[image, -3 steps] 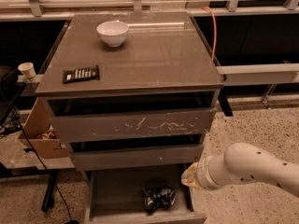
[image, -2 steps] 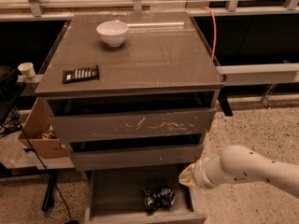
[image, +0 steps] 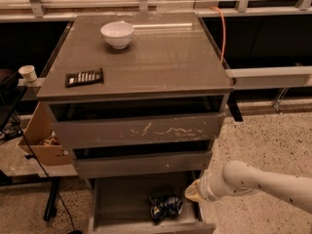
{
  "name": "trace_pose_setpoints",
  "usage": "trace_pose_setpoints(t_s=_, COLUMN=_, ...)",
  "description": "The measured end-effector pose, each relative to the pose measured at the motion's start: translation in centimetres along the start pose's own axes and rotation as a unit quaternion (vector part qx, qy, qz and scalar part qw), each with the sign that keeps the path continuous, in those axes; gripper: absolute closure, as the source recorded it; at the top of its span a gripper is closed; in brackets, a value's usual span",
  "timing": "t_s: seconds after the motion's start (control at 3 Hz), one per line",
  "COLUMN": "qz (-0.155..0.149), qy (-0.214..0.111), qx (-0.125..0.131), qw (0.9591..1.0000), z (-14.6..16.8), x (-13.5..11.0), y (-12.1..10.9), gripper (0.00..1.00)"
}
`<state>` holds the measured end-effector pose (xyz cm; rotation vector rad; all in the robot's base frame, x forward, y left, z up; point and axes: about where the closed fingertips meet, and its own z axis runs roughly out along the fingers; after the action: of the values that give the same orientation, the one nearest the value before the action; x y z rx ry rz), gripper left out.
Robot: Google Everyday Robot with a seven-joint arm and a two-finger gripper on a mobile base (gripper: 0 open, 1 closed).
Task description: Pick blue chip bag from bottom drawer and place on counter
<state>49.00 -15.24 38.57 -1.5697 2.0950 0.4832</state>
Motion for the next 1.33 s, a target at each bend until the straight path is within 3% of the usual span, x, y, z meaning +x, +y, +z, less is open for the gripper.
trace_pose_setpoints(t_s=0.33, qz=-0.001, qy=0.000, qx=0.000, qw=1.0000, z=-0.1, x=-0.1, y=0.0, gripper=1.00)
trace_pose_setpoints(t_s=0.67, qz=0.012, qy=-0.012, qx=-0.039, qw=0.9991, z=3.9, x=1.9, y=1.9, gripper=1.00)
trace_pose_setpoints(t_s=1.0, qz=0.017, qy=-0.023, qx=-0.063, qw=0.9976, z=6.7, x=3.0, y=3.4, gripper=1.00)
trace_pose_setpoints(t_s=1.33, qz=0.002, qy=-0.043, qx=-0.066, qw=0.9969, z=8.6, x=2.8, y=4.3, gripper=1.00)
